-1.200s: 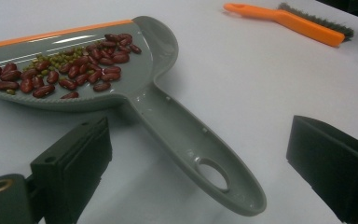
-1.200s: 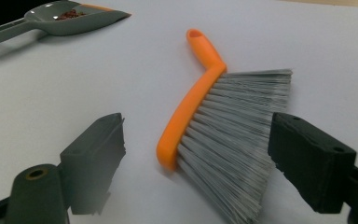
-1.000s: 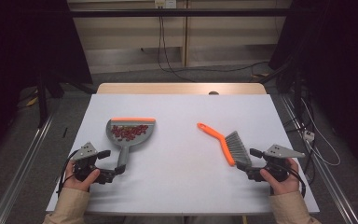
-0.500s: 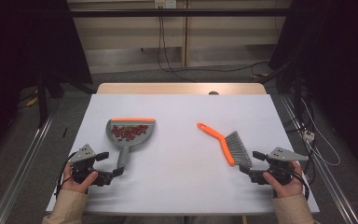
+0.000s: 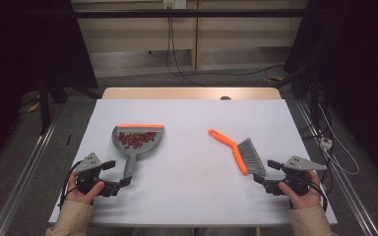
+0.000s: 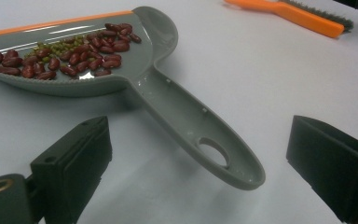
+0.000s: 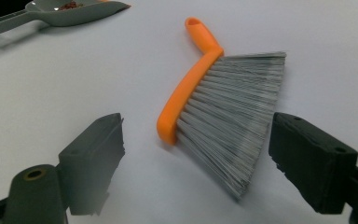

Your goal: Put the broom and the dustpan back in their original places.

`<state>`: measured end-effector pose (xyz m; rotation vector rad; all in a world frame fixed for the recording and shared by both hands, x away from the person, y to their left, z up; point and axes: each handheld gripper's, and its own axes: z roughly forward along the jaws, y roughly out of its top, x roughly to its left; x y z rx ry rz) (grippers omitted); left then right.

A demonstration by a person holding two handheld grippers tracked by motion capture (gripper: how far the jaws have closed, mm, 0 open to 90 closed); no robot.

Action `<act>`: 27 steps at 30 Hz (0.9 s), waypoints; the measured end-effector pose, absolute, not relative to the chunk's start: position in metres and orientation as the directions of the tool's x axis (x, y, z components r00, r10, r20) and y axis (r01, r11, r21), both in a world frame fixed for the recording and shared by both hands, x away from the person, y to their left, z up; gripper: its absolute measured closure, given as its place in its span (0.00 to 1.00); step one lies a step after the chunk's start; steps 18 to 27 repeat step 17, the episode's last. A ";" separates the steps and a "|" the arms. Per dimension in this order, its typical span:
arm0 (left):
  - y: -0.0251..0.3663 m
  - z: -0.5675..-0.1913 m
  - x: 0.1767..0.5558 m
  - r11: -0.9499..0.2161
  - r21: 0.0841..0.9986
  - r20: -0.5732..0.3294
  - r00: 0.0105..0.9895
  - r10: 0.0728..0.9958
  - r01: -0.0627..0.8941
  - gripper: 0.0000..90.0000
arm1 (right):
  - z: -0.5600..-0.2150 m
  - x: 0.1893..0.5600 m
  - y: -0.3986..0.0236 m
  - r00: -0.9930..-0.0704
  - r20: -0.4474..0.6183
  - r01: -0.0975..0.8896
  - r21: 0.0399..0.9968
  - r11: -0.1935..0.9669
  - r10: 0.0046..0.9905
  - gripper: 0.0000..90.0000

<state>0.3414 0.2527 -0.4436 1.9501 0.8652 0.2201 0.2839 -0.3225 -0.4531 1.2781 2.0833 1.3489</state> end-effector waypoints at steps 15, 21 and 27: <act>0.251 -0.444 0.342 -0.293 0.828 -0.194 0.734 0.650 0.478 0.07 | -0.454 0.286 -0.320 -0.538 0.164 0.497 0.854 0.154 0.827 0.20; 0.250 -0.444 0.343 -0.297 0.827 -0.191 0.735 0.650 0.478 0.07 | -0.454 0.286 -0.320 -0.536 0.164 0.499 0.853 0.153 0.828 0.20; 0.250 -0.444 0.343 -0.297 0.827 -0.191 0.735 0.650 0.478 0.07 | -0.454 0.286 -0.320 -0.536 0.164 0.499 0.853 0.153 0.828 0.20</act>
